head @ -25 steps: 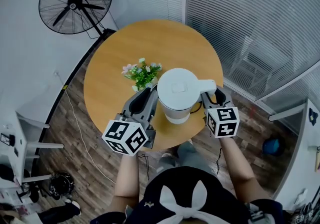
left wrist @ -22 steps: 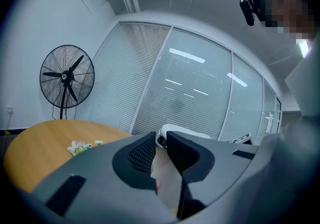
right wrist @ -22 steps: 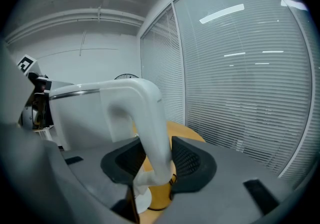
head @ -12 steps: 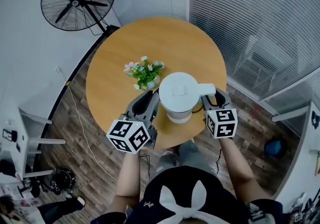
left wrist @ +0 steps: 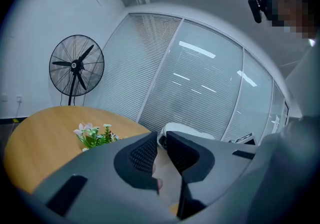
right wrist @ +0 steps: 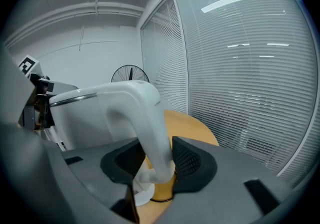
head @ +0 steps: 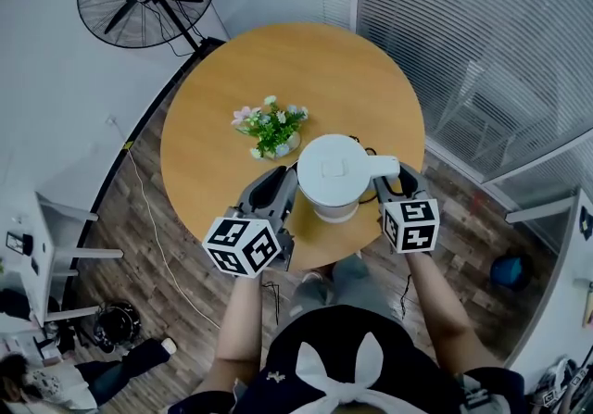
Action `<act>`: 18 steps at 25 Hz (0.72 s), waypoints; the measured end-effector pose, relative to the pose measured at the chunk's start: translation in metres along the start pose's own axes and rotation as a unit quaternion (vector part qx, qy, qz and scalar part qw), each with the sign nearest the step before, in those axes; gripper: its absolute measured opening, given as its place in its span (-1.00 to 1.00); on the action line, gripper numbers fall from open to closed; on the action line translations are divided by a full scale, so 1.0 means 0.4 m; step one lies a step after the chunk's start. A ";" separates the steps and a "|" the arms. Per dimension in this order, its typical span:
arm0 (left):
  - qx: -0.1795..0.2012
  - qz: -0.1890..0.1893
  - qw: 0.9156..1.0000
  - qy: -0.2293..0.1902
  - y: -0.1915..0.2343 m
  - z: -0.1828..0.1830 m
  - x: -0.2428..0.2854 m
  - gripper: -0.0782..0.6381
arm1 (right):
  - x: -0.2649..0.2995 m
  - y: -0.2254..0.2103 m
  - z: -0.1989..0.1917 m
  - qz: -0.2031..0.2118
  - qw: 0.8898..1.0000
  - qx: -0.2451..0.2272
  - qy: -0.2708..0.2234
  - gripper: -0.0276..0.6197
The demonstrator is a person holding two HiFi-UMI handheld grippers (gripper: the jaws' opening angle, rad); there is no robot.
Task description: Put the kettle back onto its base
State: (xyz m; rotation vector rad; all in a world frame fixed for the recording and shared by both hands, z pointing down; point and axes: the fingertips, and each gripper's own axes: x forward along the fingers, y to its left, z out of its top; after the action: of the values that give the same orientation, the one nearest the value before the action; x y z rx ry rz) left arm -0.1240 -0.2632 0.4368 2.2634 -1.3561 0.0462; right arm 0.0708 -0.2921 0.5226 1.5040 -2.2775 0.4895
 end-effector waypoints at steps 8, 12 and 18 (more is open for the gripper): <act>-0.004 0.007 1.000 0.015 0.019 -0.037 0.016 -0.58 | 0.018 -0.004 -0.035 0.001 1.000 0.003 0.011 -0.39; -0.007 0.008 1.000 0.024 0.029 -0.057 0.022 -0.58 | 0.024 -0.005 -0.053 0.001 1.000 0.003 0.019 -0.38; -0.013 0.007 0.999 0.028 0.044 -0.078 0.028 -0.58 | 0.041 -0.001 -0.078 0.005 1.000 0.007 0.028 -0.38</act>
State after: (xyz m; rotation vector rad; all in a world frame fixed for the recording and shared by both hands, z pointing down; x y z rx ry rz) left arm -0.1263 -0.2658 0.4742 2.2144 -1.3359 0.0957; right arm 0.0688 -0.2904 0.5577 1.4678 -2.2437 0.5452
